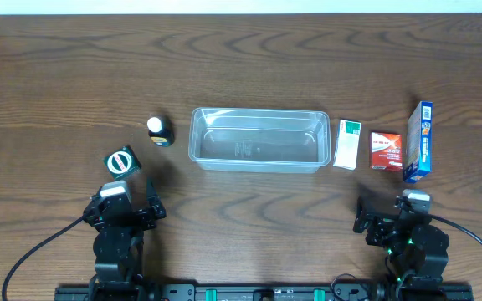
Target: Pack container
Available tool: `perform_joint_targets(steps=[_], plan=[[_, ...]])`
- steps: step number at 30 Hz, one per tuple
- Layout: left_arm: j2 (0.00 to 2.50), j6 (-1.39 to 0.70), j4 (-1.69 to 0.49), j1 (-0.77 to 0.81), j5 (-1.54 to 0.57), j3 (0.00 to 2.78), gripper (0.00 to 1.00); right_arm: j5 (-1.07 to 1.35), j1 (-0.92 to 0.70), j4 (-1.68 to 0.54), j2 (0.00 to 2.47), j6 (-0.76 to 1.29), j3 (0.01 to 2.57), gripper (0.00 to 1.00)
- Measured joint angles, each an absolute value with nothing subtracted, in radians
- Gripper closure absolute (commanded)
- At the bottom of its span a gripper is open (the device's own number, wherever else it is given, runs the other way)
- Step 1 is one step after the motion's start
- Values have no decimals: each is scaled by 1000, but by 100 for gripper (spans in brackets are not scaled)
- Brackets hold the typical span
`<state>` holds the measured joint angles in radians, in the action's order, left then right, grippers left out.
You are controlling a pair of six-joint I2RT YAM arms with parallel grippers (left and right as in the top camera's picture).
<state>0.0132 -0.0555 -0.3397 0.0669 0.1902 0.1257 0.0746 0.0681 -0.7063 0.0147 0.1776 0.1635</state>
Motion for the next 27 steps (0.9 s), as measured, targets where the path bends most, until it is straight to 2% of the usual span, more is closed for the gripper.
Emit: perform_joint_targets(steps=[16, 27], plan=[[13, -56, -340, 67, 190, 126, 2, 75, 68, -686, 15, 183, 163, 1], [14, -56, -340, 67, 190, 126, 2, 121, 68, -385, 31, 395, 170, 1]])
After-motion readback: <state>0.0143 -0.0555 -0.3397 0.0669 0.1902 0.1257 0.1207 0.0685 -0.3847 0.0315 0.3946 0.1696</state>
